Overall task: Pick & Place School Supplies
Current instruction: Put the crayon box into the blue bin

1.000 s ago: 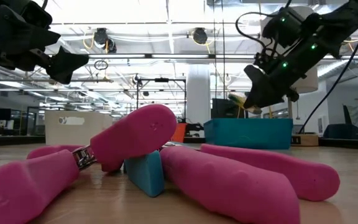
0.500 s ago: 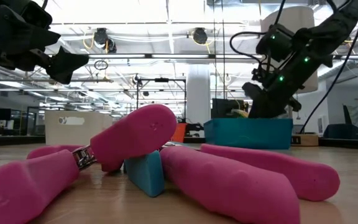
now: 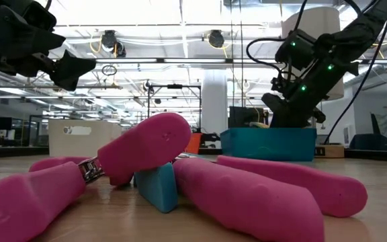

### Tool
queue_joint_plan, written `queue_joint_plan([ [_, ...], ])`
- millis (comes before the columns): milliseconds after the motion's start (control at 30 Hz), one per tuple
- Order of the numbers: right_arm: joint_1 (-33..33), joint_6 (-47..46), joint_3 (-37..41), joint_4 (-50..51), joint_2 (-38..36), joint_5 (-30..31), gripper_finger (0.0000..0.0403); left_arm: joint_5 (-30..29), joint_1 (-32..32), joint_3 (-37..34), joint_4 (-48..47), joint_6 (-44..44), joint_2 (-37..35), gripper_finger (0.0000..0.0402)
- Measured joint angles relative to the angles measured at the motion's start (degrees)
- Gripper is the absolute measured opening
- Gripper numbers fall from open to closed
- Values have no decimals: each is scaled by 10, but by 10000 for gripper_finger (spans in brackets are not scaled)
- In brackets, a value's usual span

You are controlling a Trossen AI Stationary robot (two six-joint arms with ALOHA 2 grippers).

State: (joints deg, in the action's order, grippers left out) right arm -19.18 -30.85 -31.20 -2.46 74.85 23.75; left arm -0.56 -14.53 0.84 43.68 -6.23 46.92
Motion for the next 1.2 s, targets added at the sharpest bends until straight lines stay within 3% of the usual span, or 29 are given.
queue_joint_plan([
  [267,0,1,0,0,0,0,134,0,0,0,0,0,0,310],
  [633,0,1,0,1,0,0,207,0,0,0,0,0,0,310],
  [867,1,7,0,-9,0,-1,218,0,0,0,0,0,0,310],
  [1200,39,49,0,-127,-4,-116,208,0,0,0,0,0,0,310],
])
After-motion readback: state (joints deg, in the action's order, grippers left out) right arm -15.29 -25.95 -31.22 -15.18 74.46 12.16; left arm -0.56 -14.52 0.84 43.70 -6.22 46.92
